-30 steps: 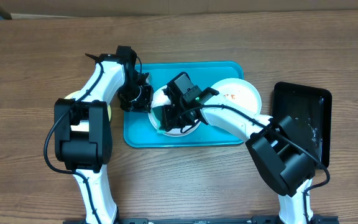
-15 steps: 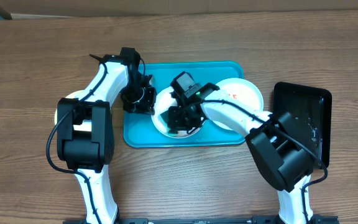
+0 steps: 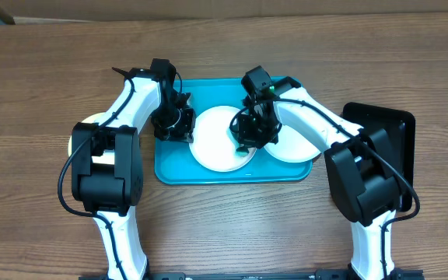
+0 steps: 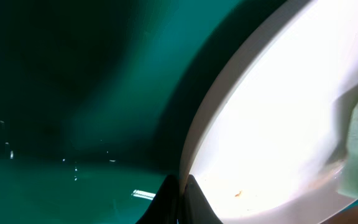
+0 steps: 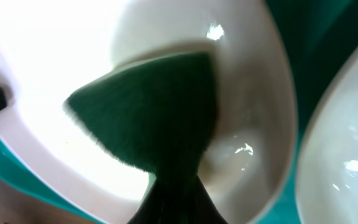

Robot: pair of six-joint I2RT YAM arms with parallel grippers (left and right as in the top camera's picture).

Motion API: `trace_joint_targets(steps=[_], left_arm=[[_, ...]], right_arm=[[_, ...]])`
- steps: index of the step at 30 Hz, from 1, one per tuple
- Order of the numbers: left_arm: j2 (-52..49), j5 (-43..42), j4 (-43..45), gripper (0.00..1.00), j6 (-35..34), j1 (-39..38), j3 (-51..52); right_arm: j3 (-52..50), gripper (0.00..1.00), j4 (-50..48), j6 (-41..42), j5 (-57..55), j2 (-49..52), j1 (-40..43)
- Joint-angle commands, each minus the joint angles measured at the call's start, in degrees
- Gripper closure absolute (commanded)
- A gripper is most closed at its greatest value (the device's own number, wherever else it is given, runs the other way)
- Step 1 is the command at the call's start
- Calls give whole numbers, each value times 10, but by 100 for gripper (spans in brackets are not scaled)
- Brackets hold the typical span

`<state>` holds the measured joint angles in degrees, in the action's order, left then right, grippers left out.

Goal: Clean dirty plates on tray and stack at the side
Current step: 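Scrub the white plate with the sponge in the right gripper, then lift the white plate with the left gripper and carry it left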

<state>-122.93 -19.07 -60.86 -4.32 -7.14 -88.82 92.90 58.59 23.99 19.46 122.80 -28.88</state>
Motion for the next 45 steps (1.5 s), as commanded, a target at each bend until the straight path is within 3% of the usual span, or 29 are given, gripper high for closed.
trace_joint_targets(steps=[1, 8, 14, 18, 28, 37, 41, 45], left_arm=[[-3, 17, -2, 96, -2, 4, -3], [-3, 17, -2, 96, -2, 5, -3], [8, 26, -2, 96, -8, 15, -11], [34, 78, -6, 96, -21, 24, -25], [168, 237, -4, 96, -43, 31, -51], [232, 265, -24, 96, -58, 31, -51], [246, 348, -53, 96, -113, 30, -51], [259, 365, -55, 96, -130, 30, -51]], right_arm=[[68, 96, 28, -48, -15, -4, 1], [159, 96, 85, -59, -28, -37, 6], [164, 96, 147, -42, -88, -66, 24], [164, 96, 205, -13, -158, -85, 63], [161, 96, 308, -40, -222, -96, 220], [108, 96, 295, -85, -218, -96, 351], [46, 96, 257, -130, -138, -96, 396], [-14, 96, 222, -138, -112, -96, 432]])
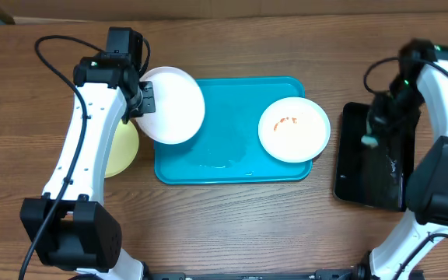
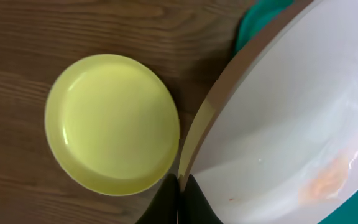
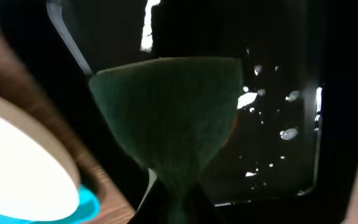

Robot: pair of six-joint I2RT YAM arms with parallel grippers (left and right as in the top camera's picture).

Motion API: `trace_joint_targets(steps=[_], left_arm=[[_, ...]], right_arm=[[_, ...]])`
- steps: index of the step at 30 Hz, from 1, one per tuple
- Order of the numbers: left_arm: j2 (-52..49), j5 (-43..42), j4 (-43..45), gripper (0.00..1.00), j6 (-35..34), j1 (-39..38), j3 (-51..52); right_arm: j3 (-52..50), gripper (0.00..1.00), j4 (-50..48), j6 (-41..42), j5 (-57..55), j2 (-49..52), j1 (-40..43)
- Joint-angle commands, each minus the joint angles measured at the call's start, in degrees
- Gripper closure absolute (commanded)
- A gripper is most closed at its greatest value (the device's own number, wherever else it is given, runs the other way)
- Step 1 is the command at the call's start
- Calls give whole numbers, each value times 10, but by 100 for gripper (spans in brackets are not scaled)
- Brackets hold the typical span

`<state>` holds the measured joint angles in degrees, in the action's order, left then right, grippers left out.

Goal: Clean dirty plates on tray and stack at the side
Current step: 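Lift the white plate with the left gripper and carry it left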

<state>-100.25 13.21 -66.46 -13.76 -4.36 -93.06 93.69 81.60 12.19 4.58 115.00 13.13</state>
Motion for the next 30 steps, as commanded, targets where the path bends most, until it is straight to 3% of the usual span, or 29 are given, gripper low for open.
trace_joint_targets(steps=[1, 7, 17, 30], left_arm=[[35, 44, 3, 96, -37, 1, -9], [41, 111, 2, 96, -47, -28, -9], [40, 329, 13, 96, -46, -155, -9], [40, 426, 18, 96, -30, -214, -9]], right_arm=[[-35, 96, -19, -20, 38, -18, 18], [-89, 96, -61, -62, 97, -18, 39], [-153, 96, -110, -63, 108, -18, 43], [-237, 96, -184, -62, 107, -18, 43]])
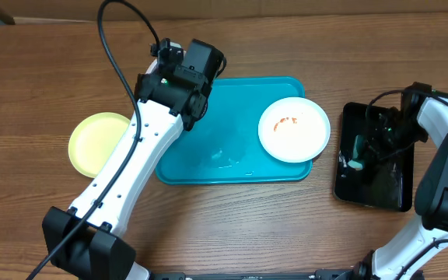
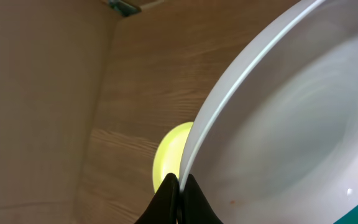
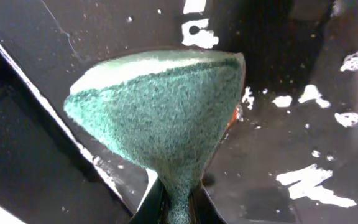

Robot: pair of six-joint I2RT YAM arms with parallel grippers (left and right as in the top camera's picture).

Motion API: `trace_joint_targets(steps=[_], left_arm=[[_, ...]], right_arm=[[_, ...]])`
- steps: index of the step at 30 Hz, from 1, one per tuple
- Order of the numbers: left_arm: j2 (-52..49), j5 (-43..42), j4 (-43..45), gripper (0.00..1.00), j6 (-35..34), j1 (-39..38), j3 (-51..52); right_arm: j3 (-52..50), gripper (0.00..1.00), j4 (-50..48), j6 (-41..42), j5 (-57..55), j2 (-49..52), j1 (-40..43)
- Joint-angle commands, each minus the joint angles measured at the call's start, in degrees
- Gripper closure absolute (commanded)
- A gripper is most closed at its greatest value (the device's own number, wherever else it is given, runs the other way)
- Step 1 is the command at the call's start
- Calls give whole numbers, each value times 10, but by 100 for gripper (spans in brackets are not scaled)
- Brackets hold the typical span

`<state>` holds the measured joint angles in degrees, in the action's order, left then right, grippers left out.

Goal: Clean dirty plates on tray and stack at the side
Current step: 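Lift the white plate with the left gripper and carry it left, then lower the white plate onto the yellow plate and release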

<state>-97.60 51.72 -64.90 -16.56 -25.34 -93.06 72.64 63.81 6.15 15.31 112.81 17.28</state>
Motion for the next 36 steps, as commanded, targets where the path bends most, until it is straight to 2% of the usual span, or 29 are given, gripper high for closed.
trace_joint_targets(steps=[1, 15, 23, 30, 36], left_arm=[[14, 36, 2, 96, -2, -4, -9], [42, -91, -2, 96, -28, 38, -9], [59, -158, -1, 96, -28, 67, -9], [59, -175, -22, 96, -32, 96, -9], [59, -210, -75, 96, -53, 147, -9]], right_arm=[[-30, 96, -8, -2, 0, 4, 2], [7, 96, -12, -17, 119, -22, 7], [-11, 96, -56, 5, 64, -33, 19], [-103, 96, -122, 41, 58, -18, 20], [-71, 96, -70, 41, 94, -18, 20]])
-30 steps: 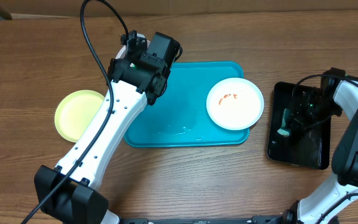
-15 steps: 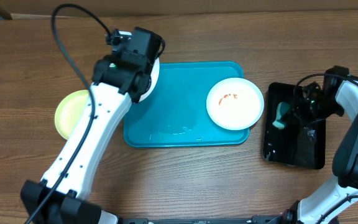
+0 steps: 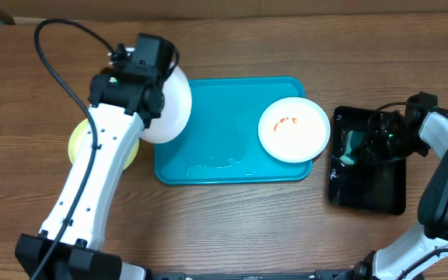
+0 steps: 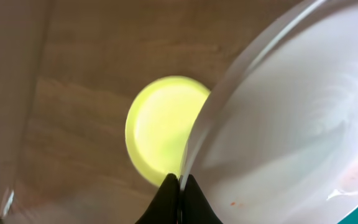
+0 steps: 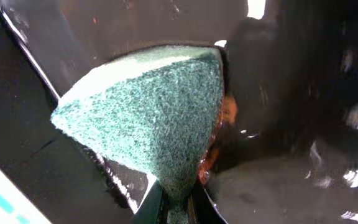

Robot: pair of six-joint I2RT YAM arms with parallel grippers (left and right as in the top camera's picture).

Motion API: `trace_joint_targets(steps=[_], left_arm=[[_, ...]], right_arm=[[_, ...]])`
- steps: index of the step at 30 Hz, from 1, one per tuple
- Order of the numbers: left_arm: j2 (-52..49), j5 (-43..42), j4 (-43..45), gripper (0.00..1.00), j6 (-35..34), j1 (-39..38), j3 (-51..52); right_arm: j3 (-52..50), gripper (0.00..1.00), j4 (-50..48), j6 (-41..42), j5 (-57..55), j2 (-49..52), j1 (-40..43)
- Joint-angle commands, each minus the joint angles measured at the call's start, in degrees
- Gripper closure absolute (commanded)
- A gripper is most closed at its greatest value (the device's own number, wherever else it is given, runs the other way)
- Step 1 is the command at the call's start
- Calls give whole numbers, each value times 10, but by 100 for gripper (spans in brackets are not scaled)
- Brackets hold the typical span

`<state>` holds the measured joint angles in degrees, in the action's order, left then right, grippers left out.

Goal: Clean dirty plates on tray and stack at the side
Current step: 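Lower the white plate onto the yellow plate and release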

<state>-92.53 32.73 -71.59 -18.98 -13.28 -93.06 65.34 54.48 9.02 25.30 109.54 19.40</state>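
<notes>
My left gripper [image 4: 179,186] is shut on the rim of a white plate [image 3: 169,109], held tilted above the teal tray's [image 3: 224,167] left edge. A yellow plate [image 3: 80,140] lies on the table left of the tray, seen also in the left wrist view as the yellow plate [image 4: 160,127] below the white one [image 4: 291,124]. A second white plate [image 3: 292,129] with orange smears sits at the tray's right end. My right gripper [image 5: 176,202] is shut on a green sponge [image 5: 148,112], down in the black basin [image 3: 368,175].
The black basin stands on the table right of the tray, wet inside [image 5: 303,180], with orange residue by the sponge. Water streaks lie on the tray's near part [image 3: 216,165]. A cardboard wall runs along the table's far edge [image 3: 224,8].
My left arm has swung left, carrying the white plate from above the tray's far left corner to over its left edge, near the yellow plate. The right gripper stays in the basin with the sponge.
First the sponge in my right gripper rested on the white plate on the tray while the left gripper gripped its rim. Then the left held that plate lifted beside the yellow one, the right over the basin. Later the plate was raised higher; now it hangs near the yellow plate.
</notes>
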Motion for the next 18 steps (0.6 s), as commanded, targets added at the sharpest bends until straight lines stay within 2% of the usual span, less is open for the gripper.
trace_joint_targets(steps=[1, 8, 18], left_arm=[[8, -27, -13, 96, -29, 38, -9], [8, -48, -31, 96, -29, 137, -9], [8, -73, -29, 96, -46, 244, 14]], right_arm=[[16, 96, 39, 12, -6, 14, -1], [111, 96, 113, -1, -13, -19, -1], [85, 96, 105, 0, -87, -28, -2]])
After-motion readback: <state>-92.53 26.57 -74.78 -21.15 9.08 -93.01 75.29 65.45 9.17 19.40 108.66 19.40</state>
